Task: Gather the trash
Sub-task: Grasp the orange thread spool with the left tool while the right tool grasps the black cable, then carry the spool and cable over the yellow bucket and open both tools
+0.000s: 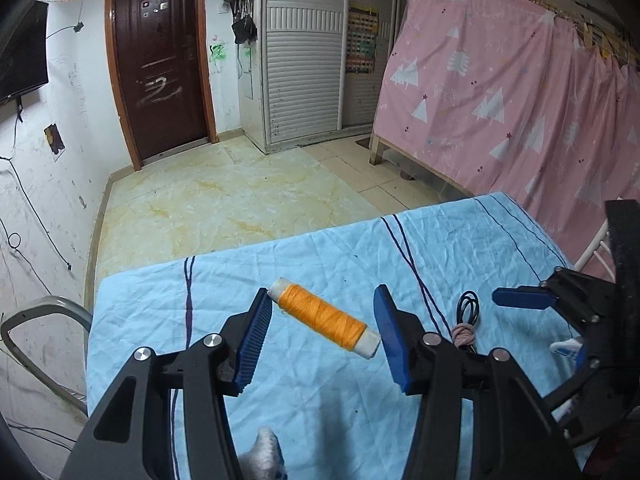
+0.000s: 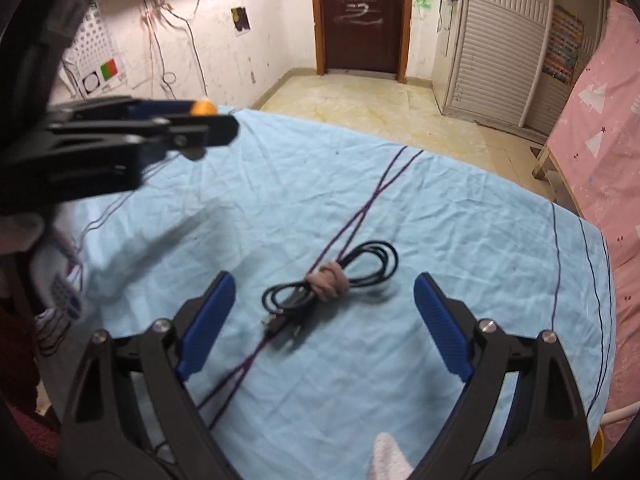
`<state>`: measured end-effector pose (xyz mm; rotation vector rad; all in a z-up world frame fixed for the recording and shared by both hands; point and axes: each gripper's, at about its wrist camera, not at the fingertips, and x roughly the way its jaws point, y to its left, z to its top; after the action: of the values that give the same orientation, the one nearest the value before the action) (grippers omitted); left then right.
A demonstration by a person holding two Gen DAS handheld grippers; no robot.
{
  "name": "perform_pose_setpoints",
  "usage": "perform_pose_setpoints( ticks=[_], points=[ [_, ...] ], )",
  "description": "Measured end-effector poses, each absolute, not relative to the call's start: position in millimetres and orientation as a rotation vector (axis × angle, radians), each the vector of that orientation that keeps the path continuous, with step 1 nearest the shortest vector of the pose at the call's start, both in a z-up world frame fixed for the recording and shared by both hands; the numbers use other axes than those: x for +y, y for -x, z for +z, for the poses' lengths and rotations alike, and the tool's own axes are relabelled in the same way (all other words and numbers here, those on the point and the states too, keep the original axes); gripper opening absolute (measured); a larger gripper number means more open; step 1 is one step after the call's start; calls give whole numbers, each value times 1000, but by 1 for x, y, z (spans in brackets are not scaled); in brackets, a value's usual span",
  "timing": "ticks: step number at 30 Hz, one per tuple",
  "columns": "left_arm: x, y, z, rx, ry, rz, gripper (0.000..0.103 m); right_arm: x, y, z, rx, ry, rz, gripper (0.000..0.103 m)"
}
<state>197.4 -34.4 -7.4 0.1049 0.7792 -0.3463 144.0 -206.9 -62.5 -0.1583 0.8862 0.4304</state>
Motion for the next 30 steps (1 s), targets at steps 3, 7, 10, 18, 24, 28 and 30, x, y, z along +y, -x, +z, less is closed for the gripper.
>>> perform_pose_setpoints(
  ticks=[3,7,10,18,24,28,30],
  points=[
    [-31,-196,-7,776,-96,-348,44,-202,-154,-68,912,163,413,87],
    [-26,-194,-7,773,-84,-351,44,-195,-161,-76,943,189,398,85],
    [-25,-193,-8,772,-77,-349,44,-192,-156,-72,931,202,400,66],
    [-31,-184,-5,766,-76,-348,44,-197,-148,-67,906,197,395,63],
    [-42,-177,1,755,-98,-342,44,-208,-141,-53,864,162,398,63],
    [-55,-171,7,744,-124,-341,44,-226,-132,-41,827,123,390,63],
    [-63,-168,9,740,-136,-347,44,-237,-127,-35,806,103,380,63]
  ],
)
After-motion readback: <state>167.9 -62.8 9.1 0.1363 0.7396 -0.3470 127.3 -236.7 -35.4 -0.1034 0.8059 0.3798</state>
